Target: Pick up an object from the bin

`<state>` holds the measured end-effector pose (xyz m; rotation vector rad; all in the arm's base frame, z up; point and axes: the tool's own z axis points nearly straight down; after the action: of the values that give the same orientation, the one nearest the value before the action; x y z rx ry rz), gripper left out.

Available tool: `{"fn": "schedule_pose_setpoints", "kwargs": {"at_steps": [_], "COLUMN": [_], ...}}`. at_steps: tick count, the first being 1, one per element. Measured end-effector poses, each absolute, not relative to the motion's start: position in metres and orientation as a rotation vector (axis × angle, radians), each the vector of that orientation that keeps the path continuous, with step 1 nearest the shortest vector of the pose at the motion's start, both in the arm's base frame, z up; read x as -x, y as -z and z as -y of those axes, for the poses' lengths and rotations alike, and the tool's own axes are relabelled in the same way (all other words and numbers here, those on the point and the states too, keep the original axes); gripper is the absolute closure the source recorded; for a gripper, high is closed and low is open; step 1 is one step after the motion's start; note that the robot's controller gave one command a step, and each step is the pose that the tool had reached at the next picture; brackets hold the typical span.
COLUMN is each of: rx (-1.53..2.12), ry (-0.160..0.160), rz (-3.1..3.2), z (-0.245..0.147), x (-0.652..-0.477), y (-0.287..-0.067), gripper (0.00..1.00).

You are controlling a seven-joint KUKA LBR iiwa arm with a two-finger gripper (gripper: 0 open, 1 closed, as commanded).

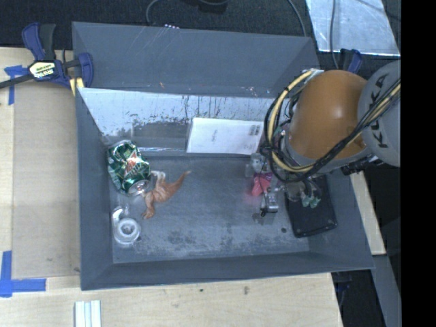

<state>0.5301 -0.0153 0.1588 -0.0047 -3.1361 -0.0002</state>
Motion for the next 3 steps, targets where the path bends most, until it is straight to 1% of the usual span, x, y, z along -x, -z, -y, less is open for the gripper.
{"fn": "schedule_pose_setpoints", "kwargs": {"at_steps": [1,2,3], "rx": [0.004,-0.158,-0.315], "ry": [0.000,0.001,-0.001], "rz": [3.141,3.139,3.129], "z": [0.015,0.022,0.033], "x": [-0.531,-0.533,-0.531], "y": [-0.162,-0.164,-0.140], "gripper": [0.00,0.00,0.00]}}
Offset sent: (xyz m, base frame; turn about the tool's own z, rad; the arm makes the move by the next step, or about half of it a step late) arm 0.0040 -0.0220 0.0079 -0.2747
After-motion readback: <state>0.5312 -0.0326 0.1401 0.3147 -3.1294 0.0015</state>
